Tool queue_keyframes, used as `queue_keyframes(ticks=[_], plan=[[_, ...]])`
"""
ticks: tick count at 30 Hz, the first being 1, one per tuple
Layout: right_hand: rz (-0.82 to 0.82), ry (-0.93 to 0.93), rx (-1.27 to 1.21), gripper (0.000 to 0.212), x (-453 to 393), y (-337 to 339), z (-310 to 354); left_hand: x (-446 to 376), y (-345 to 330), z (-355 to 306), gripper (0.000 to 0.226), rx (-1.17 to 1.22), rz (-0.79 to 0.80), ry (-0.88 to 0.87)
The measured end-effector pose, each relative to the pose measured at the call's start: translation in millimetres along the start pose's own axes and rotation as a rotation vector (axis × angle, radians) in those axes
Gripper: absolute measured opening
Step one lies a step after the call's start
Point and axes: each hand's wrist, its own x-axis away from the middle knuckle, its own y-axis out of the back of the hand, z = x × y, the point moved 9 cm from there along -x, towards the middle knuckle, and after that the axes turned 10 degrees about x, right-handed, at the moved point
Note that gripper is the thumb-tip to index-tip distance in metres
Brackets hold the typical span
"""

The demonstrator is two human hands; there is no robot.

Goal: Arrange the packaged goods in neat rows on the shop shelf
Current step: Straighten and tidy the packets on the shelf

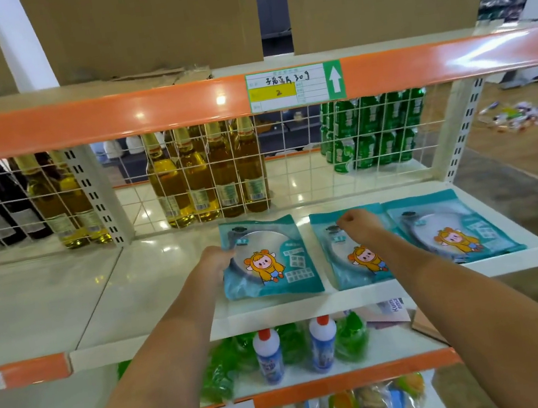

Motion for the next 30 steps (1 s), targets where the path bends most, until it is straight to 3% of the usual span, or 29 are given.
queue_keyframes(ticks=[8,12,15,21,30], plan=[[-0.007,-0.007,0.005,0.026,-5,2,-19,-3,-26,4,0.029,-0.069,0.013,-0.034],[-0.022,-0.004,0.017,0.027,-5,6,-23,-2,-27,-1,0.035,-0.325,-0.045,-0.114],[-0.018,-0.001,0.024,0.027,-6,4,-27,-3,-28,-2,0.027,-0.499,-0.071,-0.144],[-0.007,-0.01,0.012,0.027,-3,-2,-30,-2,-29,-3,0.022,-0.705,-0.121,-0.2],[-0.009,-0.047,0.018,0.028,-2,-8,-34,-1,-28,-1,0.024,-0.706,-0.138,-0.27]])
